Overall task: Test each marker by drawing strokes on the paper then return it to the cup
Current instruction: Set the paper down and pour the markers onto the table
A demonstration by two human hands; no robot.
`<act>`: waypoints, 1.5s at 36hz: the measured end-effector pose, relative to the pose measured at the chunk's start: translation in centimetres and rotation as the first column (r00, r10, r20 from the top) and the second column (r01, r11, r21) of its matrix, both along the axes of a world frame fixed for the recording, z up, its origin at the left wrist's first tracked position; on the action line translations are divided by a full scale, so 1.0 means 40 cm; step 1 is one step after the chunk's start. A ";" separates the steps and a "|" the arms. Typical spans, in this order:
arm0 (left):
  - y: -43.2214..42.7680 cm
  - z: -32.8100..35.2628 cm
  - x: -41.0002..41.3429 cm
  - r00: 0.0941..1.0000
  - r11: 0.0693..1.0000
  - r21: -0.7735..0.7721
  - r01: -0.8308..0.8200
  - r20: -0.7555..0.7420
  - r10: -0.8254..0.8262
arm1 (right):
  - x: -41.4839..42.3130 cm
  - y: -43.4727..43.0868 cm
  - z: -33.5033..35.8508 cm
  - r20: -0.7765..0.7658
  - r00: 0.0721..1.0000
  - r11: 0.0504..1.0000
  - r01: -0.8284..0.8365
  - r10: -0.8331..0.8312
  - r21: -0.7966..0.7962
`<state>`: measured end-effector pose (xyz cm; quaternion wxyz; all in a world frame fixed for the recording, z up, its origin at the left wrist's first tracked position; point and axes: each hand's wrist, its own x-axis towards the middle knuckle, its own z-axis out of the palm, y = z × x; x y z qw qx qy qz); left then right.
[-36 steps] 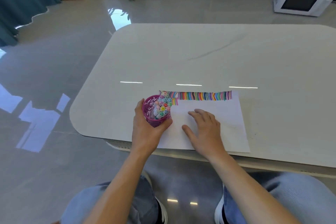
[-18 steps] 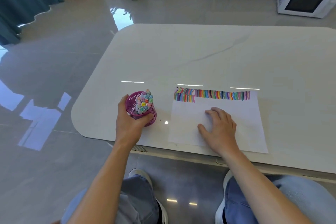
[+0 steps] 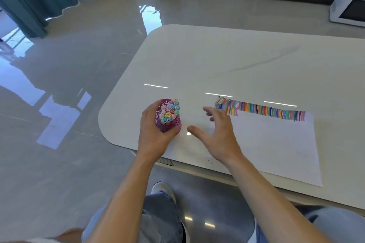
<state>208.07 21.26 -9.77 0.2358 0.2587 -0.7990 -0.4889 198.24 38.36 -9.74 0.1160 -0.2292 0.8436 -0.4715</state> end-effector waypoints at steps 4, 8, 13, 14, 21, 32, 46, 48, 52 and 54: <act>-0.001 -0.012 -0.007 1.000 0.999 -0.044 0.013 0.007 -0.013 | 0.021 -0.103 0.027 0.099 0.987 0.988 -0.114 0.124 -0.105; -0.005 -0.025 -0.011 1.000 0.999 -0.053 0.008 -0.012 -0.008 | 0.028 -0.165 0.021 0.054 0.989 0.982 -0.127 0.135 -0.140; -0.017 -0.036 -0.017 1.000 0.993 -0.119 -0.020 0.005 0.021 | 0.035 -0.200 0.018 -0.007 0.996 0.977 -0.085 0.085 -0.198; -0.021 -0.038 -0.018 1.000 0.992 -0.125 -0.019 0.006 0.020 | 0.036 -0.203 0.018 -0.019 0.997 0.976 -0.075 0.073 -0.206; -0.029 -0.042 -0.025 1.000 0.989 -0.150 -0.005 -0.025 0.001 | 0.029 -0.224 0.010 -0.093 0.996 0.973 -0.024 0.003 -0.230; -0.033 -0.035 -0.036 0.999 0.990 -0.142 -0.004 -0.044 -0.003 | 0.017 -0.253 0.044 -0.314 0.949 0.990 -0.070 0.029 -0.121; -0.034 -0.037 -0.037 1.000 0.993 -0.121 -0.015 -0.007 0.014 | 0.016 -0.280 0.077 -0.556 0.827 0.997 -0.064 0.081 0.051; -0.035 -0.036 -0.038 1.000 0.992 -0.124 -0.013 -0.001 0.013 | 0.017 -0.283 0.077 -0.576 0.813 0.997 -0.059 0.081 0.056; -0.036 -0.040 -0.040 0.999 0.991 -0.131 -0.016 0.037 0.021 | 0.012 -0.288 0.080 -0.588 0.806 0.998 -0.058 0.071 0.041; -0.034 -0.038 -0.040 0.999 0.991 -0.135 -0.016 0.036 0.021 | 0.007 -0.289 0.082 -0.589 0.807 0.998 -0.060 0.055 0.011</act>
